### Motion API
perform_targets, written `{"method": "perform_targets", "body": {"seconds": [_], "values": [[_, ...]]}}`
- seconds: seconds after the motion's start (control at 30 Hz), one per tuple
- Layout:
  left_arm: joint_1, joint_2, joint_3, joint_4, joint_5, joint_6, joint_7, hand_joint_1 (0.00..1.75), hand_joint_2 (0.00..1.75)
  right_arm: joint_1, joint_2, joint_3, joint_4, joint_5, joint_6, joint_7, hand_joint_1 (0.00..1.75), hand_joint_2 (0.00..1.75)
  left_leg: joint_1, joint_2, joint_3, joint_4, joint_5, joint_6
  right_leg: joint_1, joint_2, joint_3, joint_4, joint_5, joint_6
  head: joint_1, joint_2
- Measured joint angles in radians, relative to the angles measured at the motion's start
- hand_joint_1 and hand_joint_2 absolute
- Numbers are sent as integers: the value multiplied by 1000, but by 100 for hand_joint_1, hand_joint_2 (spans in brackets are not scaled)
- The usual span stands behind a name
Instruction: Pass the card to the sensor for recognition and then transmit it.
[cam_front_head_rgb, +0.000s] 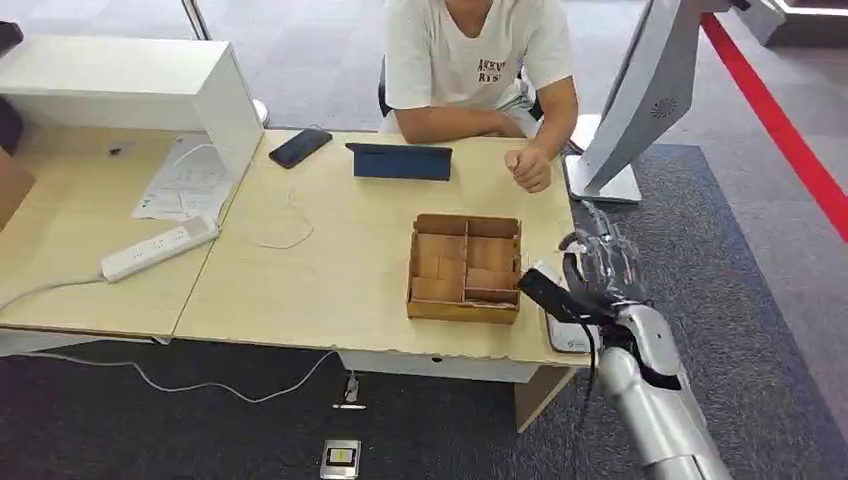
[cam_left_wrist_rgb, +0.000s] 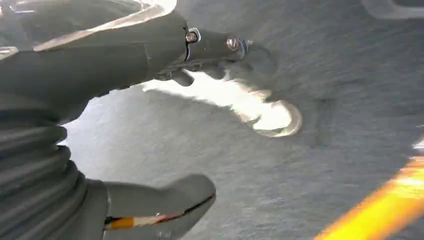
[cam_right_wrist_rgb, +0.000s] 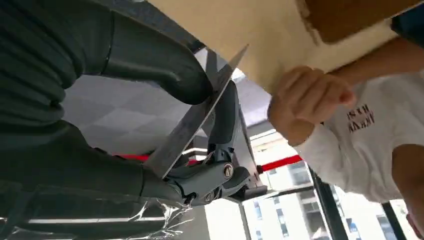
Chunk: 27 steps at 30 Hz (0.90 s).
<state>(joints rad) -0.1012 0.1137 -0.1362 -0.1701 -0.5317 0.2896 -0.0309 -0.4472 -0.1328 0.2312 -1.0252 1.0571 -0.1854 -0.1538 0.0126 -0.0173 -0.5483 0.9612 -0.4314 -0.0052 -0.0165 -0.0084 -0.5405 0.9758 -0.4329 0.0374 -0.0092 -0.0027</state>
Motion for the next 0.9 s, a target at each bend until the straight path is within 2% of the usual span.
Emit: {"method": "perform_targets", "body": {"seconds": [0.07, 0.17, 0.33, 0.47, 0.67, 0.9], "values": [[-4, 0, 1, 0, 14, 24, 22, 0, 175, -3, -21, 3, -27, 7, -13, -14, 175, 175, 0, 11, -2, 0, 0, 0, -1, 10, -5, 0, 3, 0, -2, 0], [-16, -13, 3, -1, 32, 73, 61, 0, 175, -15, -55, 30, -30, 9, -37, -41, 175, 175, 0, 10, -1, 0, 0, 1, 0, 9, -3, -1, 3, 0, 0, 0], [-18, -68, 15, -1, 76, 142, 115, 0, 175, -66, -102, 107, 30, -34, -48, -92, 175, 175, 0, 10, -1, 1, 1, 2, -1, 9, -3, -1, 4, 1, 0, 0], [-18, -99, 19, -2, 77, 159, 128, 0, 175, -76, -124, 166, 79, -74, -56, -103, 175, 175, 0, 10, -1, 1, 1, 2, -1, 8, -3, -1, 4, 1, 0, 0], [-20, -121, 26, -2, 78, 168, 134, 0, 175, -83, -145, 240, 129, -95, -60, -103, 175, 175, 0, 10, -1, 1, 1, 2, 0, 8, -3, -1, 4, 1, 0, 0], [-20, -130, 35, -2, 87, 171, 133, 0, 175, -98, -158, 324, 185, -138, -52, -54, 175, 175, 0, 10, -1, 1, 1, 2, 0, 8, -3, -1, 4, 1, 0, 0]]}}
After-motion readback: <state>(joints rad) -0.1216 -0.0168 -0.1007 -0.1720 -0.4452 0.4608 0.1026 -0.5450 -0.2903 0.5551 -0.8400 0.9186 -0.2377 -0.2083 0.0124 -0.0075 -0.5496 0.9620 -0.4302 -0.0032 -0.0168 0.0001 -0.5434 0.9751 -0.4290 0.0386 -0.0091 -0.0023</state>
